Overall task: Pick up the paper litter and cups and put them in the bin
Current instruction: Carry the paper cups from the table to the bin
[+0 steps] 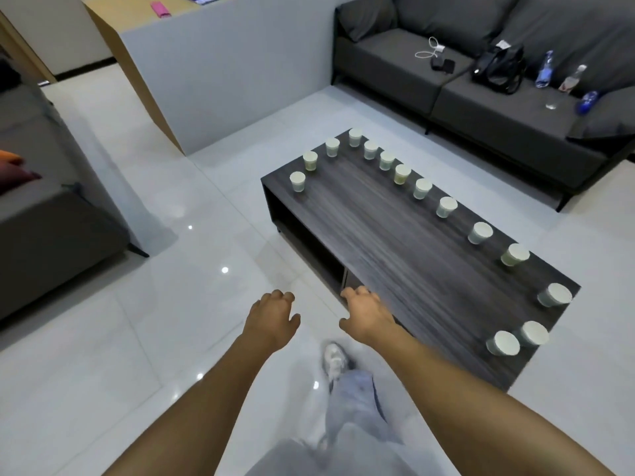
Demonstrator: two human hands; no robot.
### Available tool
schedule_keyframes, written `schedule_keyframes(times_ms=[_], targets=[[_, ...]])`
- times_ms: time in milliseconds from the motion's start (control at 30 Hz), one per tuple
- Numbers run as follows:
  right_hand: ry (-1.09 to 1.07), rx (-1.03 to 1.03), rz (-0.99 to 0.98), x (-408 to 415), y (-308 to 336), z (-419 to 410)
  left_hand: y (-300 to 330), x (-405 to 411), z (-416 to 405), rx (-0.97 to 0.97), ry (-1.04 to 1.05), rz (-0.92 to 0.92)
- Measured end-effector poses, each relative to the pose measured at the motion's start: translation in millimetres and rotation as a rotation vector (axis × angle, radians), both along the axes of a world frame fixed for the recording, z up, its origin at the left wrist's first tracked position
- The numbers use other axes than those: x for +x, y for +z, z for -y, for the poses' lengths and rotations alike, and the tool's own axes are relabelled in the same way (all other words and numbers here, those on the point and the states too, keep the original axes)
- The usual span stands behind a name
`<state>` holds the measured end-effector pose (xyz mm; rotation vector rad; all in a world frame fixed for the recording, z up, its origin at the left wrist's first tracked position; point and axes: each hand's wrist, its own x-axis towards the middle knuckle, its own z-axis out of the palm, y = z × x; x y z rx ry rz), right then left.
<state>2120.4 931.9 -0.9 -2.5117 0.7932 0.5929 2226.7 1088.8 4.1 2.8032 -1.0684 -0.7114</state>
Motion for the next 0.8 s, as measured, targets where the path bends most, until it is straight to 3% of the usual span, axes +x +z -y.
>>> schedule_keyframes(times_ms=[367,800], targets=[[0.019,0.037,0.026,222.4,-17.1,130.2,-6.1,210.6,127.6,0.017,0.055,0.006],[-0.055,0.076,-0.076,399.3,-36.0,235.0,-26.1,397.7,232.5,0.037,0.005,-0.046]])
